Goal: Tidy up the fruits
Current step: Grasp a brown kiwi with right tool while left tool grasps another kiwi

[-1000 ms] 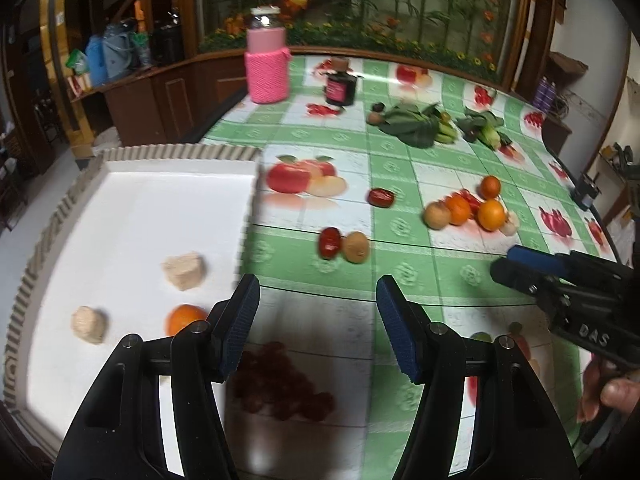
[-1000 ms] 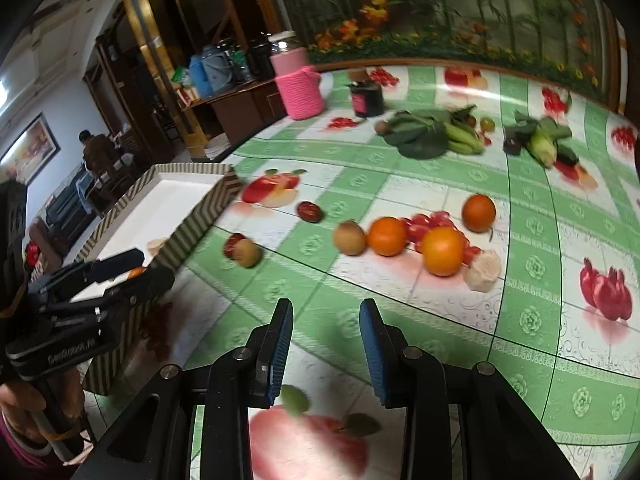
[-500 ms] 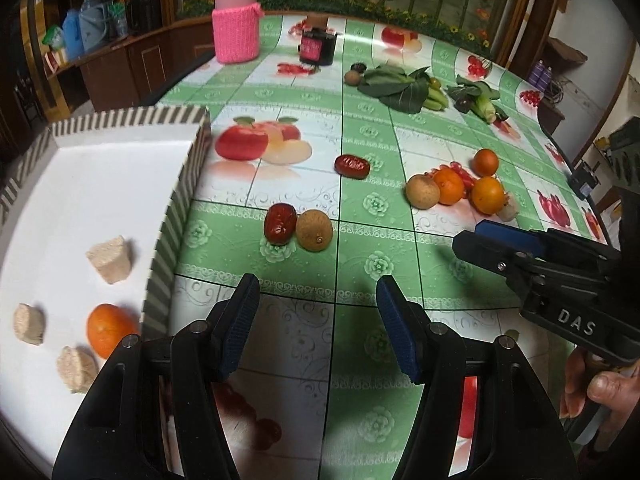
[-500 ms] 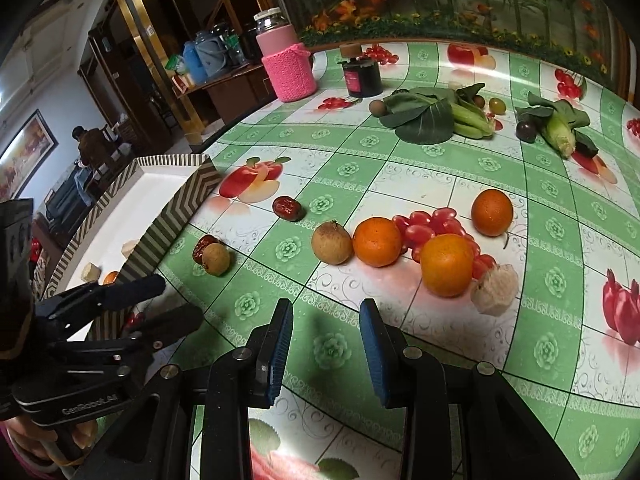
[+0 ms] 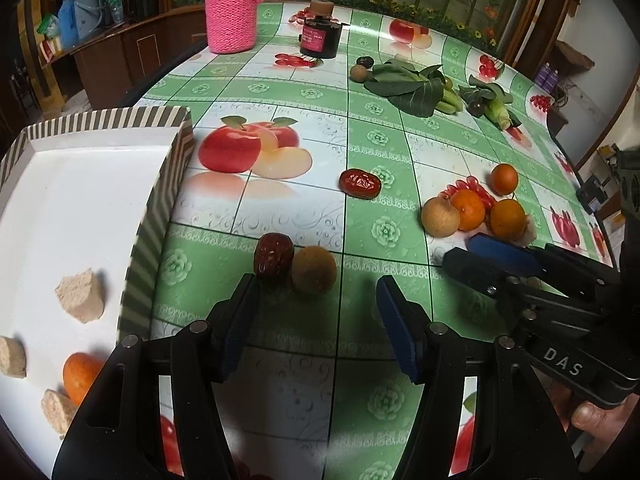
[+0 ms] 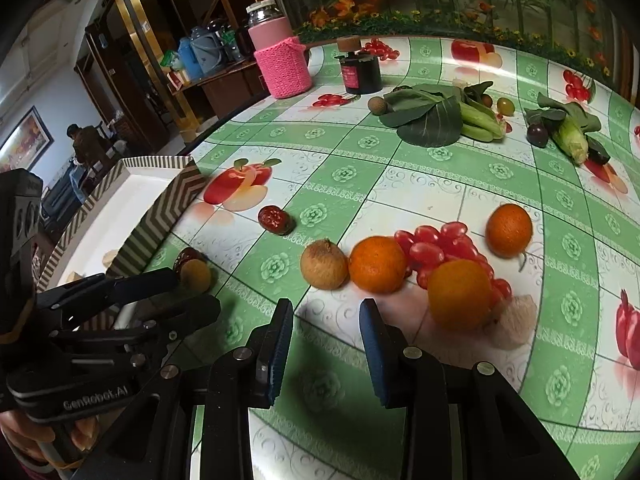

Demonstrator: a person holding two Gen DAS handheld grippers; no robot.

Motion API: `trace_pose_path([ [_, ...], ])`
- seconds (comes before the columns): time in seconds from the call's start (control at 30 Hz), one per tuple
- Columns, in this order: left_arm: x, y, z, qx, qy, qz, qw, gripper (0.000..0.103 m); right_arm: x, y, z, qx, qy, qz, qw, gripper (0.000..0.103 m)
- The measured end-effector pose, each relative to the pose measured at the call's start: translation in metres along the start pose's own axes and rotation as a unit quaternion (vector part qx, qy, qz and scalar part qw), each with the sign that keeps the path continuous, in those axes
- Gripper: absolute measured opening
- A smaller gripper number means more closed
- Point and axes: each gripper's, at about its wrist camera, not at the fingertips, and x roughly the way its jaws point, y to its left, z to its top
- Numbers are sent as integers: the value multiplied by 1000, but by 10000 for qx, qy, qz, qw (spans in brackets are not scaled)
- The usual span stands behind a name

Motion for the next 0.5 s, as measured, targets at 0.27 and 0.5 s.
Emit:
trace_pose_path([
  [0.27,1,-2,-1,161,-64,-36,9998,61,15,7,14,-152,-108,-156,9997,33],
  [0.5,-3,4,-4,53,-69,-79,9999,61,13,12,11,-305,-98,-420,9986,26],
])
